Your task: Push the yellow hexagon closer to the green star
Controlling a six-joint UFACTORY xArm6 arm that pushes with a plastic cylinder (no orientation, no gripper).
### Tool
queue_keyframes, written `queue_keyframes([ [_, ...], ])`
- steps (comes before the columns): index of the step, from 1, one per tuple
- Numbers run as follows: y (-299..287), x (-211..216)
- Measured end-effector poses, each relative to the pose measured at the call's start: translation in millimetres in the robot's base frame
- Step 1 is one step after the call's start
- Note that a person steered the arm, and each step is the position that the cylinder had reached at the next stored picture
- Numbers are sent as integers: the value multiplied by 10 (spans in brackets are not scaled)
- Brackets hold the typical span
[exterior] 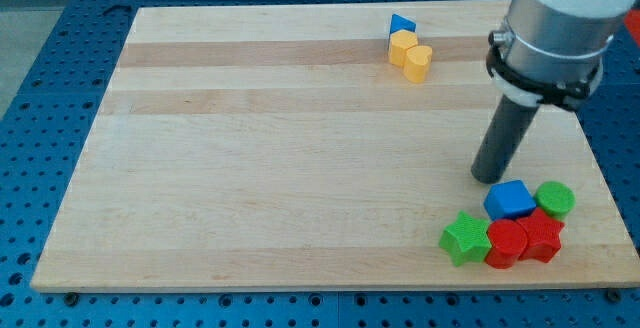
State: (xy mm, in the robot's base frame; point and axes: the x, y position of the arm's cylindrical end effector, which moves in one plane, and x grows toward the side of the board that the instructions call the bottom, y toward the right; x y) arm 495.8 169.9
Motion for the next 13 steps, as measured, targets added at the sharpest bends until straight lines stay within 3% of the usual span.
queue_keyframes([
  [2, 623, -1234],
  [4, 326, -2037],
  [7, -16, -2111],
  [9, -885, -2030],
  [11, -1049, -1441],
  [13, -1103, -1767],
])
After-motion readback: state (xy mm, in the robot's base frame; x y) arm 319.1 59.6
